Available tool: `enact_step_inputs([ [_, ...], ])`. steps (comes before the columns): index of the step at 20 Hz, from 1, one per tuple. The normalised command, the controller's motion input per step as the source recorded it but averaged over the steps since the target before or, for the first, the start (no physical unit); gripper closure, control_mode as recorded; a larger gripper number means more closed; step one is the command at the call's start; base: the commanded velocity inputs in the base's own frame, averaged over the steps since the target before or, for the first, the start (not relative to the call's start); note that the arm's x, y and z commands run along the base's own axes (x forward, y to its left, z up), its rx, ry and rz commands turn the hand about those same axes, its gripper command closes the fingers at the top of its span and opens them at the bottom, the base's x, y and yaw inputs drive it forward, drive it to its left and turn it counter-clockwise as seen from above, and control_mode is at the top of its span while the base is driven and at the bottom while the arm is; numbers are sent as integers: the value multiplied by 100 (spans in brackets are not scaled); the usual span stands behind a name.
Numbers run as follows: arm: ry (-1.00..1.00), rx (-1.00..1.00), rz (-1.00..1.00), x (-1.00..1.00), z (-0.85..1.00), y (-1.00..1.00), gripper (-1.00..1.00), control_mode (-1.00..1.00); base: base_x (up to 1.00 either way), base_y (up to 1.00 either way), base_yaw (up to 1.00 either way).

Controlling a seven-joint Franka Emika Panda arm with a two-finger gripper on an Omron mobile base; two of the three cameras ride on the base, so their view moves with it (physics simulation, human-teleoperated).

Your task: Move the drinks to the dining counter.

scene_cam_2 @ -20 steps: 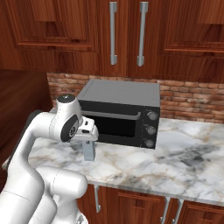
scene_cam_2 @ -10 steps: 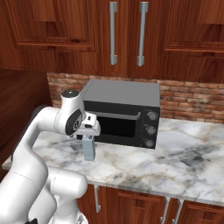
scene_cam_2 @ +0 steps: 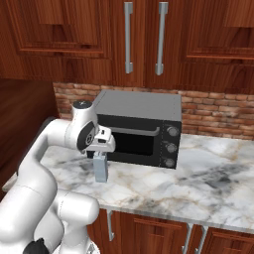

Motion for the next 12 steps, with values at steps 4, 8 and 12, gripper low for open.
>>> enact_step_inputs([
  [4,0,0,0,18,-12,0,-100,-100,0,0,0],
  [8,0,0,0,19,-17,0,-100,-100,0,0,0],
  [12,0,0,0,12,-17,0,-100,-100,0,0,0],
])
